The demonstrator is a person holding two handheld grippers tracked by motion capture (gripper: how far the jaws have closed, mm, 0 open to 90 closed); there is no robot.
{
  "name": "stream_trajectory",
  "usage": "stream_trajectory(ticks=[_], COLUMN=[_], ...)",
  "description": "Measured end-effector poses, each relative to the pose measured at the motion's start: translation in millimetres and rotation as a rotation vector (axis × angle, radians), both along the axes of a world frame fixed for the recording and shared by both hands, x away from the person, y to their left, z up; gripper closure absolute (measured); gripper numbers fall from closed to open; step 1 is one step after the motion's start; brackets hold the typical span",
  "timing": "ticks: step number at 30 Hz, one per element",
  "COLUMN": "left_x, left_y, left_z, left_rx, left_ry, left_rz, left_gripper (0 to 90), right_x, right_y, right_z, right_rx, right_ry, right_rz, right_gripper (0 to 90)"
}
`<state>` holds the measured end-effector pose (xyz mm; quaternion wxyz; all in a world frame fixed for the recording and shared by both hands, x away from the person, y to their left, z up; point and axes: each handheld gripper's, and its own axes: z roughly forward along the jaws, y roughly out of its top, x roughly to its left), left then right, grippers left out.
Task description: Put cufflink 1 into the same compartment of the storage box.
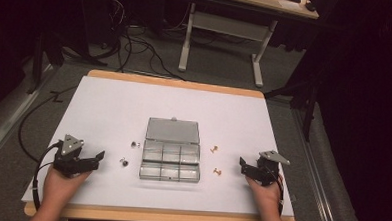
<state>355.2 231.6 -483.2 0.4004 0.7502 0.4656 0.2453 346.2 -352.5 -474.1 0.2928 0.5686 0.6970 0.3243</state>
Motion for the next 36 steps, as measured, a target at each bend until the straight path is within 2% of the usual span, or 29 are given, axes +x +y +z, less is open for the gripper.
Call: stream_trajectory(ticks=[4, 9, 12, 17, 23, 33, 36], left_x=[1.5, 2.5, 2.6, 3.0, 2.2, -1.9, -3.8], left_y=[0.4, 4.6, 4.6, 5.1, 5.3, 1.8, 1.4], left_z=[-0.3, -0.1, -0.2, -0.1, -0.1, 1.2, 2.0], left_rx=[-0.001, -0.04, -0.042, -0.044, -0.048, -0.029, -0.067], left_ry=[0.015, 0.026, 0.026, 0.031, 0.022, -0.006, 0.005], left_rz=[-0.007, 0.004, 0.01, 0.013, 0.017, 0.005, 0.001], left_gripper=[15.9, 17.7, 18.2, 21.3, 24.3, 34.8, 38.8], right_x=[-3.4, -7.2, -7.1, -7.4, -12.4, -15.3, -14.9], right_y=[0.7, 2.0, 0.8, 1.4, 6.2, 15.1, 16.9], right_z=[2.5, 3.5, 3.4, 3.3, 6.4, 8.2, 8.5], right_rx=[0.027, 0.019, 0.039, 0.041, 0.064, 0.042, 0.05], right_ry=[-0.019, -0.038, -0.04, -0.056, -0.074, -0.1, -0.094], right_rz=[-0.015, 0.011, 0.012, 0.033, 0.053, 0.111, 0.125], right_gripper=[14.6, 18.6, 20.4, 22.0, 30.8, 37.8, 38.6])
